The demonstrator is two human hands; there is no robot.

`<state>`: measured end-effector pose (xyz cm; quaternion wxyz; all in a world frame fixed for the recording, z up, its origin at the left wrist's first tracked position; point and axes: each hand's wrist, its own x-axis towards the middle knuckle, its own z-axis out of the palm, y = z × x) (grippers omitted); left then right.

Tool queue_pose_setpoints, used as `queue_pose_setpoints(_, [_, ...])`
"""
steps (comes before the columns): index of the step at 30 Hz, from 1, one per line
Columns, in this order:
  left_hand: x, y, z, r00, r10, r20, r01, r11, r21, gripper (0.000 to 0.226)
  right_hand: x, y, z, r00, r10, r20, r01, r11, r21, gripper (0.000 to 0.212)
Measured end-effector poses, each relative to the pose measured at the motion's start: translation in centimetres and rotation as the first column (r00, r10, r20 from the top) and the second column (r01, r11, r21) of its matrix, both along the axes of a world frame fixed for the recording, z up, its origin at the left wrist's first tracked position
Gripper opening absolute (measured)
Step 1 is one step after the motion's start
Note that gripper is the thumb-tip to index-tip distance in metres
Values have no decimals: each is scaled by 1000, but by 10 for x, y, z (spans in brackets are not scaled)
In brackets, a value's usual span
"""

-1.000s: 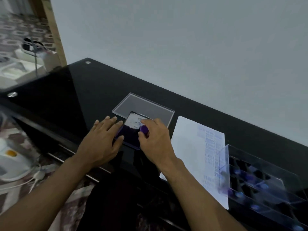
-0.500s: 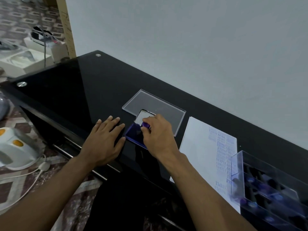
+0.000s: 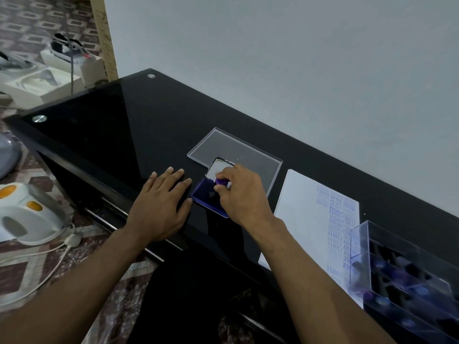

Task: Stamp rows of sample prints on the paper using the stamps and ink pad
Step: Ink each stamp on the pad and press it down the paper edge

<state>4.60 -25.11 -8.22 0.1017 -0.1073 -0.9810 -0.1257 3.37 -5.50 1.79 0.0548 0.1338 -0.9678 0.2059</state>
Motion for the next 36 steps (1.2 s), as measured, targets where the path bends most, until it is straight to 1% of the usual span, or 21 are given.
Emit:
queue_pose_setpoints(4, [0,1,1,1000,3,-3,-3,1000,-2,62,0,-1,1,1000,7,17,-7,1000,-18,14])
queue_pose_setpoints(8, [-1,0,-1,1000,3,-8,-3,1000,3,61,-1,-2,4,1000,7,13,-8,999,35,21])
queue_pose_setpoints(12, [-1,1,-1,1000,4,-7,-4,1000,5,60,1,-1,8,999,29,24,-31,995,93,24])
queue_pose_setpoints(16, [-1,1,0,1000,10,0,-10,1000,-1,63,-1,-1,6,1000,-4,18,3,999,42,23])
queue_pose_setpoints(20, [-1,1,1,1000,9,13,-9,1000,-5,65,-2,-2,5,998,-17,55,16,1000,7,23])
queue_pose_setpoints(25, [-1,1,1,1000,9,11,-9,1000,-1,66,-1,-2,6,999,-2,40,0,999,49,24])
queue_pose_setpoints(28, [-1,1,0,1000,9,8,-9,1000,-4,64,-1,-1,7,998,2,61,-6,998,62,26])
queue_pose_setpoints(36, [-1,1,0,1000,10,9,-9,1000,-12,64,0,-2,4,999,-16,42,16,1000,5,24])
